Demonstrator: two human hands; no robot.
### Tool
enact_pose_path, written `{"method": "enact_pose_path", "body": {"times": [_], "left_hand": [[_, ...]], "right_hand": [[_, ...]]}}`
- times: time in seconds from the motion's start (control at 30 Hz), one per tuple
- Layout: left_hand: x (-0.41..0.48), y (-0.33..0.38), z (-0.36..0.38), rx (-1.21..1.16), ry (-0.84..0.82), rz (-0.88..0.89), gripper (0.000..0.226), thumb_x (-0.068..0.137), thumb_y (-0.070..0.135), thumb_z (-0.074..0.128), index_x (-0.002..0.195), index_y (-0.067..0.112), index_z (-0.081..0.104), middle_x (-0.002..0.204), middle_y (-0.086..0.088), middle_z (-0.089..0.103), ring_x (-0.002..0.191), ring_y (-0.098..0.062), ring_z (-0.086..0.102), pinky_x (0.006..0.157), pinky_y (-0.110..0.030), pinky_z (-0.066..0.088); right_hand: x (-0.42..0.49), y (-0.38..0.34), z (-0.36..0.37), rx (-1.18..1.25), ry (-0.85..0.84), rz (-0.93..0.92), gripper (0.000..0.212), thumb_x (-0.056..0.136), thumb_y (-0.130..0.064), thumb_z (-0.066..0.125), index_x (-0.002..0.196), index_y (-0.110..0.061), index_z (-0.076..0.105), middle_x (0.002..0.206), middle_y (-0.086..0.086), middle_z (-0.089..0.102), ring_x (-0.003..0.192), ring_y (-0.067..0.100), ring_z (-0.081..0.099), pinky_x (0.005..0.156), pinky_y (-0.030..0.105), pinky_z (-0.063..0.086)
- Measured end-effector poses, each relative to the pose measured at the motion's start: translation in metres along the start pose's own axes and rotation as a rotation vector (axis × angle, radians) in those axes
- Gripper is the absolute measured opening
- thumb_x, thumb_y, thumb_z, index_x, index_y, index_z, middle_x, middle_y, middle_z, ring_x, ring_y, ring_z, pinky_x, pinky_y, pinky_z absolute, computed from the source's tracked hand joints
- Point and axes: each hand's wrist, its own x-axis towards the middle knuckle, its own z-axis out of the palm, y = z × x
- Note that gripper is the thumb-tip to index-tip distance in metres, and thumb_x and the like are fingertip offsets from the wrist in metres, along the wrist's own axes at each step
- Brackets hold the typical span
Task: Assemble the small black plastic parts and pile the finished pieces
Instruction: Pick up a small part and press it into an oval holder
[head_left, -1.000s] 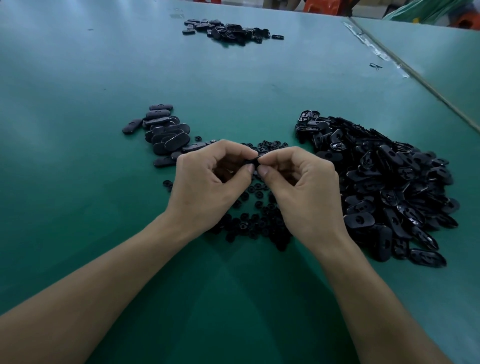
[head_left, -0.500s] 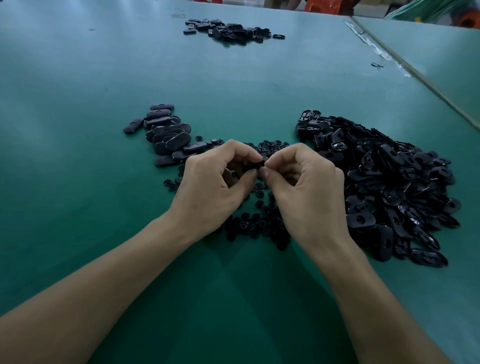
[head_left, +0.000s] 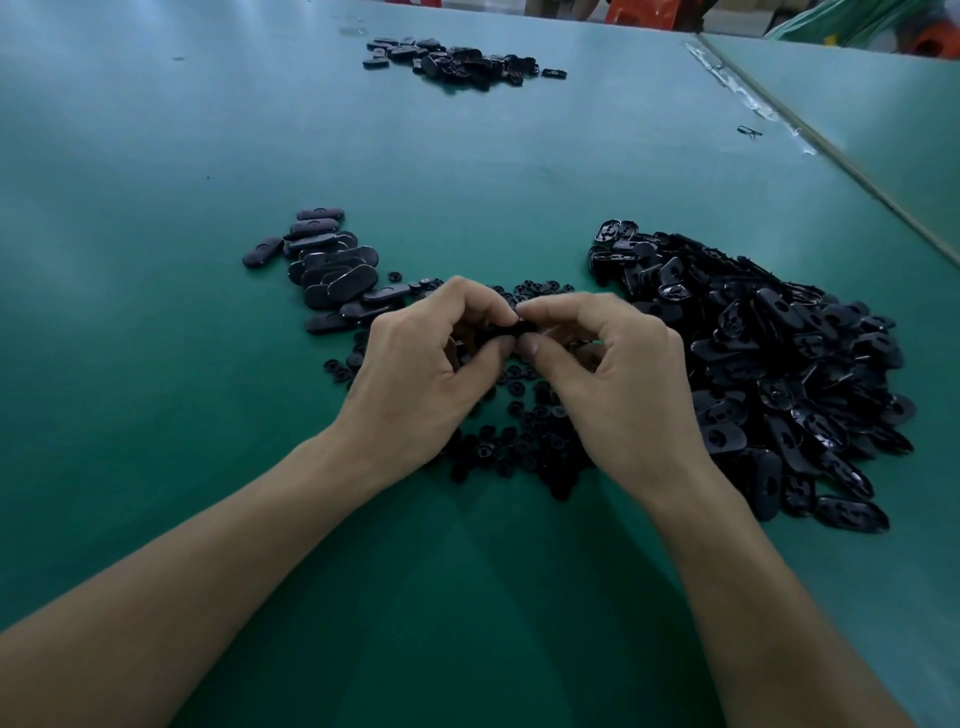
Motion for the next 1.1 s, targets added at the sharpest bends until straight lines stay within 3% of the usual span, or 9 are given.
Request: {"method": "enact_pose_path", "body": {"times": [0.1, 0.2, 0.47, 0.6, 0.77, 0.93, 1.1], "left_hand": [[0.0006, -0.0004, -0.0010, -0.070, -0.032, -0.032, 0.023, 0.087, 0.015, 0.073, 0.097, 0.034, 0.064, 0.083, 0.016, 0.068, 0.063, 0.000, 0.058, 0.063, -0.009, 0.043], [0.0019, 0.0001, -0.0018, -0.105, -0.032, -0.051, 0.024, 0.087, 0.018, 0.073, 0.098, 0.038, 0.066, 0.085, 0.023, 0.069, 0.068, 0.001, 0.062, 0.066, -0.009, 0.045], [0.0031, 0.0018, -0.0033, -0.094, -0.031, -0.042, 0.026, 0.087, 0.011, 0.077, 0.105, 0.029, 0.072, 0.092, 0.022, 0.071, 0.082, 0.005, 0.068, 0.076, -0.010, 0.049], [0.0030, 0.0010, -0.0022, -0.141, -0.031, -0.050, 0.023, 0.085, 0.013, 0.079, 0.102, 0.027, 0.073, 0.091, 0.018, 0.074, 0.080, -0.002, 0.071, 0.076, -0.016, 0.055], [0.0038, -0.0011, -0.0013, -0.238, -0.034, -0.065, 0.026, 0.085, 0.015, 0.078, 0.101, 0.034, 0.073, 0.096, 0.015, 0.077, 0.087, -0.004, 0.073, 0.080, -0.020, 0.057], [0.0048, -0.0017, -0.0025, -0.259, -0.034, -0.067, 0.028, 0.084, 0.016, 0.077, 0.102, 0.037, 0.072, 0.102, 0.017, 0.075, 0.091, -0.003, 0.073, 0.083, -0.019, 0.057], [0.0051, -0.0021, -0.0036, -0.257, -0.048, -0.085, 0.025, 0.084, 0.015, 0.077, 0.099, 0.035, 0.073, 0.096, 0.016, 0.076, 0.085, -0.003, 0.073, 0.080, -0.018, 0.056]], "right_hand": [[0.0013, 0.0030, -0.0012, 0.066, -0.043, 0.013, 0.020, 0.089, -0.005, 0.072, 0.103, -0.019, 0.077, 0.094, -0.013, 0.075, 0.088, 0.000, 0.070, 0.084, 0.018, 0.055], [0.0026, 0.0051, -0.0038, 0.131, -0.052, 0.026, 0.018, 0.088, -0.006, 0.075, 0.098, -0.021, 0.075, 0.090, -0.014, 0.074, 0.084, 0.001, 0.071, 0.082, 0.019, 0.056], [0.0014, 0.0049, -0.0063, 0.068, -0.123, 0.031, 0.013, 0.093, -0.011, 0.070, 0.095, -0.023, 0.066, 0.084, -0.012, 0.069, 0.077, 0.000, 0.063, 0.071, 0.010, 0.048], [0.0013, 0.0041, -0.0074, 0.007, -0.158, 0.035, 0.012, 0.095, -0.014, 0.068, 0.095, -0.025, 0.064, 0.082, -0.014, 0.065, 0.074, -0.002, 0.060, 0.068, 0.010, 0.046], [0.0014, 0.0011, -0.0050, -0.003, -0.130, 0.033, 0.016, 0.093, -0.015, 0.067, 0.089, -0.030, 0.061, 0.070, -0.015, 0.059, 0.061, -0.001, 0.054, 0.059, 0.009, 0.041], [0.0015, 0.0003, -0.0043, 0.011, -0.113, 0.042, 0.018, 0.092, -0.016, 0.067, 0.087, -0.031, 0.061, 0.068, -0.015, 0.060, 0.061, -0.001, 0.055, 0.059, 0.010, 0.042], [0.0015, 0.0005, -0.0043, 0.011, -0.108, 0.046, 0.017, 0.092, -0.015, 0.068, 0.088, -0.031, 0.062, 0.070, -0.015, 0.061, 0.062, -0.001, 0.056, 0.060, 0.009, 0.042]]}}
